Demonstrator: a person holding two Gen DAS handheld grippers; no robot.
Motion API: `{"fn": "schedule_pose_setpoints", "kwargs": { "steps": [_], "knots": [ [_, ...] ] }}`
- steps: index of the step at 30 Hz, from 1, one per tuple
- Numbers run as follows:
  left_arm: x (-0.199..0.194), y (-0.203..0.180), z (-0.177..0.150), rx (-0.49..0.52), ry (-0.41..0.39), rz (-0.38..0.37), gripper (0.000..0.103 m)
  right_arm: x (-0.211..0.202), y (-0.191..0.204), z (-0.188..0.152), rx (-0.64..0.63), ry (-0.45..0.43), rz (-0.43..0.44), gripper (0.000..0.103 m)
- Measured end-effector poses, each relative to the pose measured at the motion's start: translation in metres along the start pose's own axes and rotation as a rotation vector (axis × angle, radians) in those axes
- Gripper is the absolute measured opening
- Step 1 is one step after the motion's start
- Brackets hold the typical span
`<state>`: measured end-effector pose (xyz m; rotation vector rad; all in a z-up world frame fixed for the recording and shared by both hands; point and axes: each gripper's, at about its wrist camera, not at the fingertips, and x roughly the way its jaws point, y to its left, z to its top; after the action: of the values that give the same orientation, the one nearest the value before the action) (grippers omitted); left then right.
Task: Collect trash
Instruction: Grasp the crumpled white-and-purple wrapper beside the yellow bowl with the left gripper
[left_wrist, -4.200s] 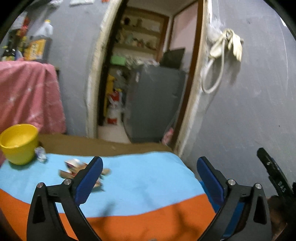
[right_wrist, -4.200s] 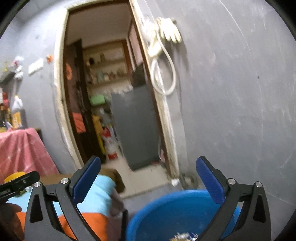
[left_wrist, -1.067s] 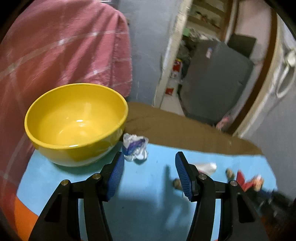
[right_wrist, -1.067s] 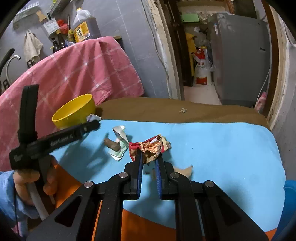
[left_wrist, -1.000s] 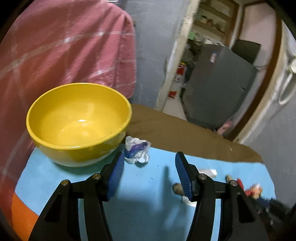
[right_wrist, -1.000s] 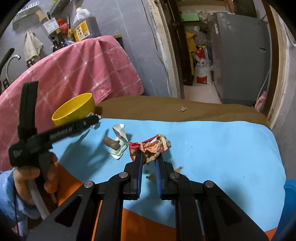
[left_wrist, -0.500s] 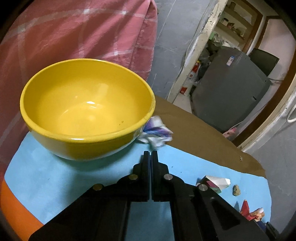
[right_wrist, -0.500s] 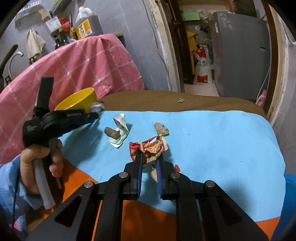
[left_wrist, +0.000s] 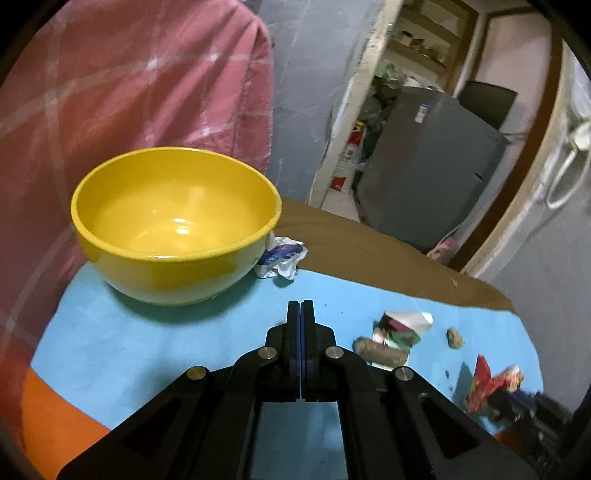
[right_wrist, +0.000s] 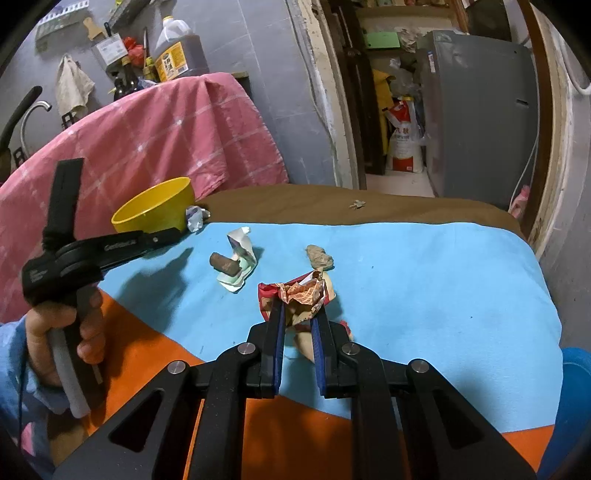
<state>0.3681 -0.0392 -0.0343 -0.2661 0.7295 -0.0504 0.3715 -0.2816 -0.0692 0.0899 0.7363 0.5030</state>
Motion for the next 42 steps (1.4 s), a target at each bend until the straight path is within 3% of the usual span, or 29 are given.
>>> {"fn": "schedule_pose_setpoints", "kwargs": {
  "steps": [5,8,11,13,16,19,23,27,29,31,36,42],
  "knots": [
    [0.008,-0.013,0.000,0.104,0.031,-0.001,0.000,0.000,-0.001,0.001,0.013,-0.002,0.003,0.013],
    [0.015,-0.015,0.001,0.087,0.043,0.017,0.001,0.000,-0.003,0.002,0.026,-0.005,0.013,0.013],
    [0.028,-0.012,0.005,0.022,0.073,0.036,0.013,-0.001,-0.004,0.001,0.032,-0.008,0.017,0.013],
    [0.033,-0.010,0.008,-0.048,0.075,0.045,0.035,-0.001,-0.003,0.000,0.030,-0.006,0.018,0.013],
    [0.035,-0.006,0.016,-0.122,0.048,0.073,0.044,-0.001,-0.004,0.000,0.027,-0.003,0.023,0.013],
    [0.041,0.002,0.023,-0.185,0.052,0.119,0.045,-0.002,-0.007,0.000,0.038,-0.002,0.038,0.013],
    [0.043,0.015,0.025,-0.299,0.040,0.140,0.045,-0.002,-0.008,0.000,0.052,-0.004,0.051,0.013],
    [0.042,0.017,0.025,-0.338,0.018,0.141,0.044,-0.002,-0.008,-0.001,0.054,-0.004,0.053,0.013],
    [0.041,0.020,0.025,-0.353,0.002,0.150,0.032,-0.003,-0.008,-0.001,0.053,-0.003,0.050,0.013],
    [0.042,0.024,0.025,-0.372,0.009,0.149,0.010,-0.004,-0.009,-0.001,0.053,-0.002,0.048,0.013],
    [0.036,0.033,0.020,-0.419,0.012,0.119,0.001,-0.005,-0.012,-0.001,0.067,-0.004,0.038,0.013],
    [0.023,0.033,0.013,-0.373,0.021,0.077,0.000,-0.006,-0.009,0.000,0.056,-0.014,0.033,0.011]
  ]
}}
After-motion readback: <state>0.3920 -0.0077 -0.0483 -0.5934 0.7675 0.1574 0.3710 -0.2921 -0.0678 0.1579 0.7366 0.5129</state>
